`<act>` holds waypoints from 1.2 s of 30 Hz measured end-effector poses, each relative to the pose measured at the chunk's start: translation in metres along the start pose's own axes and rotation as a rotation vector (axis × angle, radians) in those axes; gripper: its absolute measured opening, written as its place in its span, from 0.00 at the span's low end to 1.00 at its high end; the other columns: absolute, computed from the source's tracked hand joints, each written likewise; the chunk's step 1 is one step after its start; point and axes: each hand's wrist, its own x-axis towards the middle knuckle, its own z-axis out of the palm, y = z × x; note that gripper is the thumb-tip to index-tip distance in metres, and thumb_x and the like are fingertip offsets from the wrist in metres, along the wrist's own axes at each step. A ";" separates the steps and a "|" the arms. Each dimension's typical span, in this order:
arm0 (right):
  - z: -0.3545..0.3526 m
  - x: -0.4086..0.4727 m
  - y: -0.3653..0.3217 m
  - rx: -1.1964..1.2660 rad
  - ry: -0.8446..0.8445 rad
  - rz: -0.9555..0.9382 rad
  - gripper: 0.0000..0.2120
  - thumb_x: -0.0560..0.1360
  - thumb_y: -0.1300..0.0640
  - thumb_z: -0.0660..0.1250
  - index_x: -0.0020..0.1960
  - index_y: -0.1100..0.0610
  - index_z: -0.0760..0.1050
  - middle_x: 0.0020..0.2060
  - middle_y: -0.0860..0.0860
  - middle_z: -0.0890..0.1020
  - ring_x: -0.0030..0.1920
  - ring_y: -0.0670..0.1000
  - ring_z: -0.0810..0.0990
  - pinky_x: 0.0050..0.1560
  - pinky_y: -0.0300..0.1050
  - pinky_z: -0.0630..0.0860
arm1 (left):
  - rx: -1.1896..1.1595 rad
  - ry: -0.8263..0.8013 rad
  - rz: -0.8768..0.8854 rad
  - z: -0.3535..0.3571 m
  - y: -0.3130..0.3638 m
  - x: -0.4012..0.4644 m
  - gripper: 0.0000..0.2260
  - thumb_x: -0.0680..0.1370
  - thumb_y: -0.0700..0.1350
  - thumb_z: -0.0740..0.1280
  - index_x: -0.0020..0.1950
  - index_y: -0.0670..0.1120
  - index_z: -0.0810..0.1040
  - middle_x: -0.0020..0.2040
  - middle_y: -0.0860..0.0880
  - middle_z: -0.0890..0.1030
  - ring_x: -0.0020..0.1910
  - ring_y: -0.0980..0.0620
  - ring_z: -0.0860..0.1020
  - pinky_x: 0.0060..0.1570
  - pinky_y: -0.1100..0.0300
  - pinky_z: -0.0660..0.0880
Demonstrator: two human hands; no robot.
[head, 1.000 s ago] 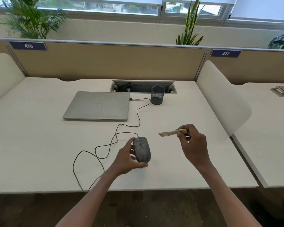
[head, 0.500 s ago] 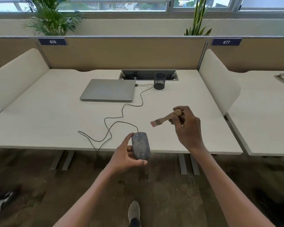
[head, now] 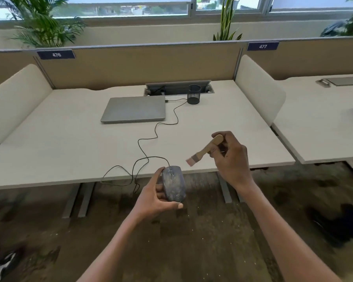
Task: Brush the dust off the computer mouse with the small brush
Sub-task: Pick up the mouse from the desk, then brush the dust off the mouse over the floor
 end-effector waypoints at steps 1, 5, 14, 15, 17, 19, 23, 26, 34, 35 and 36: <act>0.005 -0.007 -0.006 -0.004 0.018 0.026 0.13 0.78 0.63 0.69 0.61 0.57 0.74 0.47 0.52 0.83 0.45 0.54 0.86 0.47 0.53 0.85 | 0.002 -0.022 -0.003 -0.006 -0.004 -0.005 0.59 0.61 0.48 0.86 0.82 0.56 0.52 0.65 0.44 0.81 0.56 0.49 0.86 0.56 0.54 0.84; 0.030 -0.035 -0.030 0.003 0.063 0.121 0.13 0.79 0.63 0.69 0.62 0.55 0.72 0.48 0.50 0.81 0.44 0.52 0.86 0.44 0.50 0.86 | -0.009 -0.084 -0.013 -0.029 -0.025 -0.027 0.59 0.61 0.45 0.87 0.83 0.55 0.53 0.61 0.47 0.83 0.52 0.52 0.87 0.52 0.56 0.85; 0.084 -0.058 -0.065 -0.063 0.016 0.189 0.20 0.77 0.61 0.72 0.66 0.53 0.71 0.48 0.48 0.81 0.47 0.49 0.85 0.46 0.37 0.83 | -0.049 -0.184 0.007 -0.055 -0.062 -0.052 0.59 0.60 0.44 0.87 0.81 0.59 0.55 0.56 0.49 0.84 0.51 0.54 0.87 0.51 0.54 0.85; 0.088 -0.056 -0.067 -0.074 0.019 0.177 0.20 0.77 0.61 0.72 0.66 0.54 0.72 0.48 0.49 0.81 0.45 0.49 0.85 0.45 0.32 0.82 | -0.051 -0.186 0.012 -0.054 -0.063 -0.052 0.58 0.60 0.45 0.87 0.81 0.60 0.55 0.56 0.49 0.84 0.51 0.53 0.86 0.51 0.54 0.85; 0.092 -0.051 -0.071 -0.098 0.025 0.139 0.19 0.77 0.62 0.72 0.65 0.56 0.73 0.47 0.50 0.82 0.43 0.47 0.83 0.40 0.22 0.76 | -0.057 -0.172 0.011 -0.052 -0.065 -0.053 0.58 0.60 0.45 0.86 0.80 0.62 0.55 0.56 0.48 0.84 0.52 0.53 0.86 0.52 0.53 0.85; 0.093 -0.044 -0.072 -0.109 0.027 0.119 0.18 0.77 0.62 0.71 0.65 0.58 0.73 0.48 0.52 0.83 0.44 0.48 0.83 0.38 0.20 0.73 | -0.065 -0.155 0.008 -0.047 -0.065 -0.053 0.57 0.60 0.46 0.86 0.80 0.63 0.55 0.56 0.49 0.84 0.51 0.53 0.86 0.51 0.53 0.85; 0.089 -0.034 -0.065 -0.120 -0.027 0.126 0.17 0.78 0.62 0.70 0.65 0.59 0.72 0.47 0.55 0.84 0.44 0.52 0.84 0.36 0.21 0.73 | -0.065 -0.114 0.010 -0.035 -0.060 -0.051 0.57 0.62 0.44 0.86 0.81 0.60 0.54 0.56 0.51 0.84 0.52 0.56 0.86 0.51 0.57 0.85; 0.083 -0.027 -0.057 -0.115 -0.092 0.156 0.18 0.77 0.62 0.70 0.66 0.59 0.72 0.48 0.57 0.85 0.44 0.53 0.86 0.40 0.26 0.77 | -0.067 -0.066 -0.014 -0.023 -0.052 -0.050 0.58 0.62 0.43 0.86 0.82 0.59 0.53 0.58 0.50 0.83 0.53 0.55 0.85 0.52 0.57 0.84; 0.069 -0.007 -0.046 -0.112 -0.165 0.137 0.19 0.75 0.64 0.70 0.66 0.60 0.73 0.43 0.58 0.84 0.40 0.58 0.86 0.43 0.56 0.85 | -0.051 0.003 -0.061 0.004 -0.033 -0.047 0.59 0.62 0.42 0.86 0.82 0.57 0.53 0.57 0.48 0.84 0.51 0.52 0.86 0.52 0.55 0.85; 0.069 -0.006 -0.046 -0.114 -0.180 0.141 0.20 0.75 0.64 0.70 0.66 0.60 0.73 0.42 0.58 0.83 0.39 0.58 0.86 0.43 0.58 0.84 | -0.050 0.006 -0.062 0.006 -0.033 -0.047 0.59 0.62 0.42 0.86 0.83 0.57 0.53 0.56 0.49 0.84 0.50 0.53 0.86 0.51 0.57 0.85; 0.068 -0.005 -0.046 -0.115 -0.194 0.145 0.20 0.75 0.64 0.69 0.66 0.61 0.73 0.41 0.58 0.83 0.39 0.58 0.86 0.44 0.58 0.84 | -0.053 0.008 -0.062 0.008 -0.032 -0.046 0.59 0.62 0.42 0.86 0.83 0.57 0.52 0.54 0.49 0.85 0.49 0.54 0.86 0.49 0.59 0.85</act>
